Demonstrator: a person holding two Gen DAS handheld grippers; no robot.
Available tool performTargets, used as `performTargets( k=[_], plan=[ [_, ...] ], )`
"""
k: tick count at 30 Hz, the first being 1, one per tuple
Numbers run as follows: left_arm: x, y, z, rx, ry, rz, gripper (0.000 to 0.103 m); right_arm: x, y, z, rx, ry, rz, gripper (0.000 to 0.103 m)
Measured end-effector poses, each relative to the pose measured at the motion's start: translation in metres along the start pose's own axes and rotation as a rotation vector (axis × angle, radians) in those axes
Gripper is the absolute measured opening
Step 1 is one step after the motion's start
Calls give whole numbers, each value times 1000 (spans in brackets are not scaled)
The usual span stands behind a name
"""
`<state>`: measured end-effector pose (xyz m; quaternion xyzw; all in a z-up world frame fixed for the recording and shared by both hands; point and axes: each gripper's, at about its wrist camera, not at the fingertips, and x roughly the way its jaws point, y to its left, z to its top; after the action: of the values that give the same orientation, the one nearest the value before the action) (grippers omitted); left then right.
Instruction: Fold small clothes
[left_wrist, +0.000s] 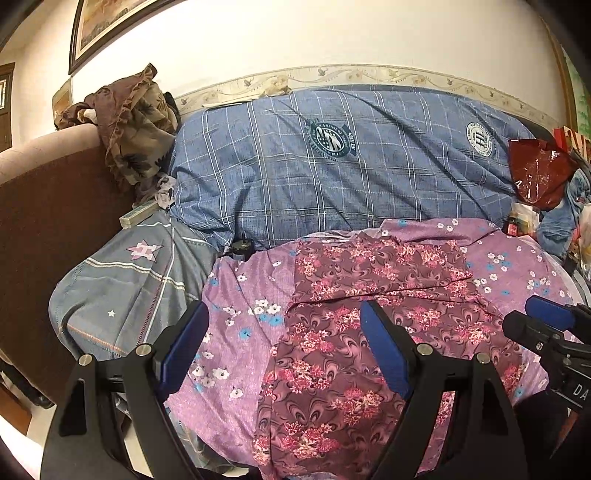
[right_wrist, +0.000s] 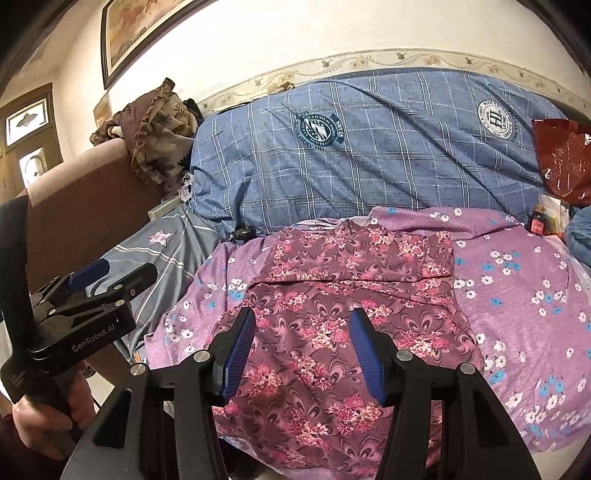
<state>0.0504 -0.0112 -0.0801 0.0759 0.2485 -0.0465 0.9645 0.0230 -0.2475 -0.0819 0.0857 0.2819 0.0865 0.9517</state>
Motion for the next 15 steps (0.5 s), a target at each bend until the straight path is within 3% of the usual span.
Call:
performTargets(
  k=[15],
  plan=[
    [1, 18, 0, -30, -20, 29, 85, 10, 26, 2, -46, 11, 31, 55]
  ],
)
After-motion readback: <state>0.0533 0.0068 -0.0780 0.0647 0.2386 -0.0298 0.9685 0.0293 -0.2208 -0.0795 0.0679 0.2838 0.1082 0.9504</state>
